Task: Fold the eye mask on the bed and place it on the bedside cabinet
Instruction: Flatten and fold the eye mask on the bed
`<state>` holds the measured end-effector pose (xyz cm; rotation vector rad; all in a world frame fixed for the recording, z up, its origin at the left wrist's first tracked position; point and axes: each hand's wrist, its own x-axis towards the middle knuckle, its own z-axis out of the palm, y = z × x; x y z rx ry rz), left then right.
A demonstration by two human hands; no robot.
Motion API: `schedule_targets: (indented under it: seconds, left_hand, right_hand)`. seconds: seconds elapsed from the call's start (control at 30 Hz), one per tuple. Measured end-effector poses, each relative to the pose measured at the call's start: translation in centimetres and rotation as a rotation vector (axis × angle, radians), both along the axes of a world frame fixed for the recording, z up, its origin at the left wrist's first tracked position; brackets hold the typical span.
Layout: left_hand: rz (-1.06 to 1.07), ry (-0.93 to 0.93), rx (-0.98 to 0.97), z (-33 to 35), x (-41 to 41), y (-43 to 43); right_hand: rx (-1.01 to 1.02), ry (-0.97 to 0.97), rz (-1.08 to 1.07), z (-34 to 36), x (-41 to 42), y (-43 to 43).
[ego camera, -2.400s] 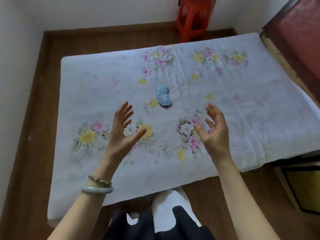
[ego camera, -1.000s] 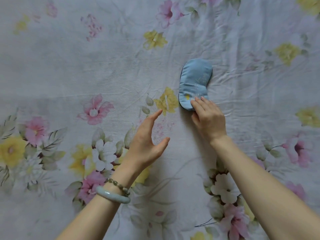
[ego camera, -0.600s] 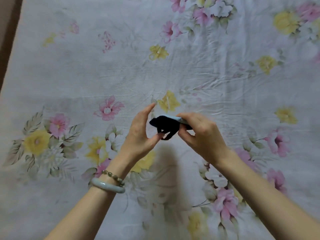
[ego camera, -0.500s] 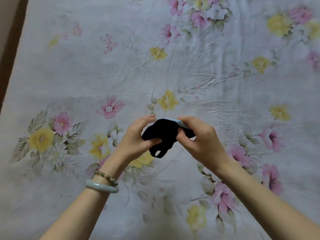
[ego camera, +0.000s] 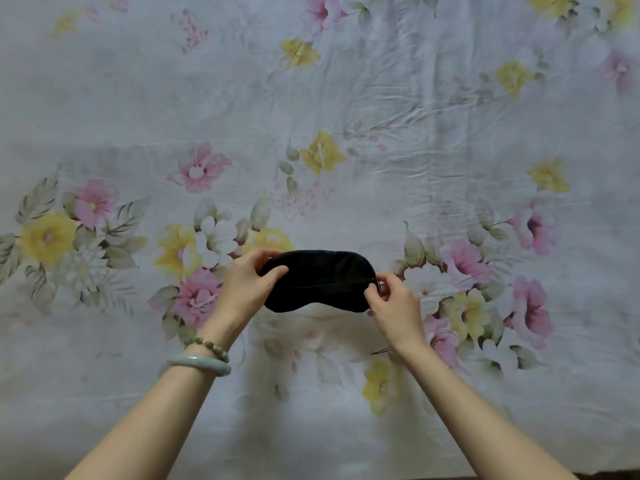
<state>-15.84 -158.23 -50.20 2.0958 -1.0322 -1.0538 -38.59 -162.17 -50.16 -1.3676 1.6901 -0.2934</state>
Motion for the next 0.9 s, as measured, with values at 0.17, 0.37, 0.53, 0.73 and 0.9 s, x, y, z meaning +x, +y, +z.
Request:
schedule_targets:
  seconds: [0.17,0.37,0.53,0.73,0.9]
  left_hand:
    - [-0.194,-0.395,-0.105,-1.4,-1.9,1.3]
    - [-0.787,-0.772,-0.1,-3.6,-4.9,3.7]
    - [-0.836,-0.838,-0.059,-6.4,-4.6,3.5]
    - [-0.819,-0.846,-0.079,-6.4,-4.7,3.1]
    - [-0.715,-0.839,-0.147,-6.1,-4.0,1.8]
  right_hand:
    - [-0.294,0.31,0.211,-1.3,-0.3,0.7]
    - [-0.589,0.5,0.829,-2.6,1.8,1.8]
    - [-0.438,0.597,0.98,-5.1,2.0,1.6]
    - [-0.378,0.588,0.984,-4.7,2.3,1.0]
    - [-0.4,0.562,0.942,-4.0,2.3,-0.3]
